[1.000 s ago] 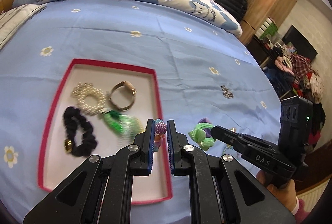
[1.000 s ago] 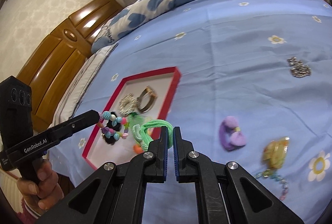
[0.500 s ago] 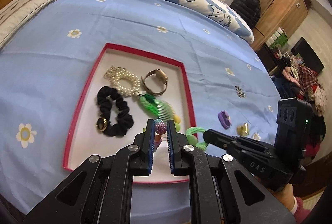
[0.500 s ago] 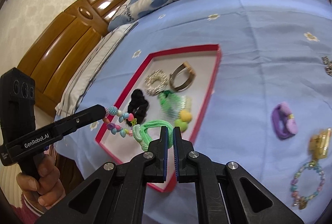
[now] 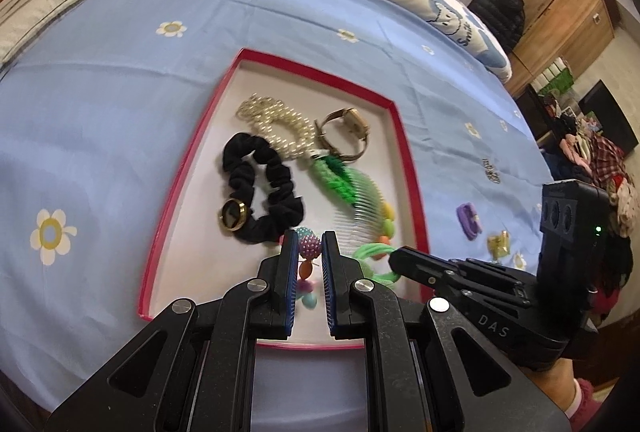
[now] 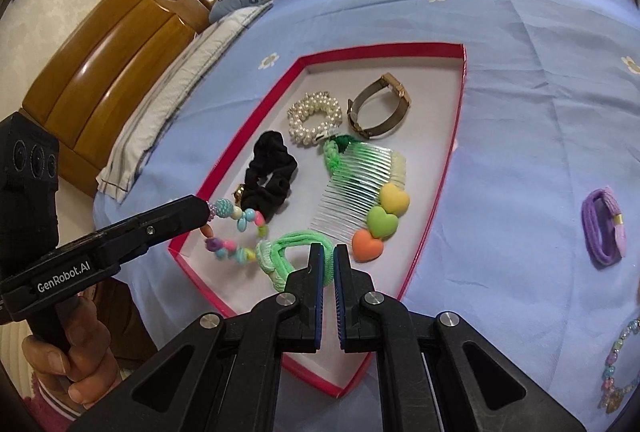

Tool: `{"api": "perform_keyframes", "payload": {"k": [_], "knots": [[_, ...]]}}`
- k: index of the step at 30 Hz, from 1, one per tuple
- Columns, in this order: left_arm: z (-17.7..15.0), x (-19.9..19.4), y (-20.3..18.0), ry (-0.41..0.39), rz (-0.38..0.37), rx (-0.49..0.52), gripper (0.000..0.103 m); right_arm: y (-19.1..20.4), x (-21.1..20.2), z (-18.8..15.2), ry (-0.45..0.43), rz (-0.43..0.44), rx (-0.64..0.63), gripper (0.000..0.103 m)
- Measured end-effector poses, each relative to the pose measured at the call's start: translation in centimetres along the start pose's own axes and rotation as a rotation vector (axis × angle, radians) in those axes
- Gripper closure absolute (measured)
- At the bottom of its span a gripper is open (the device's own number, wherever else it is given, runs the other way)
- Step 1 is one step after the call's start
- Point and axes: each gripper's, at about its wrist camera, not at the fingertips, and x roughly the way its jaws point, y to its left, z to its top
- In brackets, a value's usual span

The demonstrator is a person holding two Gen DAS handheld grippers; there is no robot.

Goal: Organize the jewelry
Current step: 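Carry the bead bracelet into the tray with the left tool while the right tool drops the hair tie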

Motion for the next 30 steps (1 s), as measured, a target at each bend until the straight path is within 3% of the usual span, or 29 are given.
{"api": "perform_keyframes", "payload": {"k": [11,21,27,30], "knots": [[-0.7,2.0,2.5,0.039,0.045,-0.036,0.093,0.1,1.5,-0.2,0.044,-0.029,-0.019,0.094],[-1.1,2.6,2.2,0.063,0.074,-0.008,0.093,0.3,1.6,-0.2,0.052,-0.033,-0.025,0.091],[-1.2,2.8,2.3,0.072,0.092,-0.017,0.091,0.6,1.3,-0.2,0.049,-0.033,-0.042,0.07],[-1.2,2.5,2.6,0.072,0.085,-0.032,0.082,0.6,0.8,-0.3,0.042,-0.032,-0.038,0.07]]}}
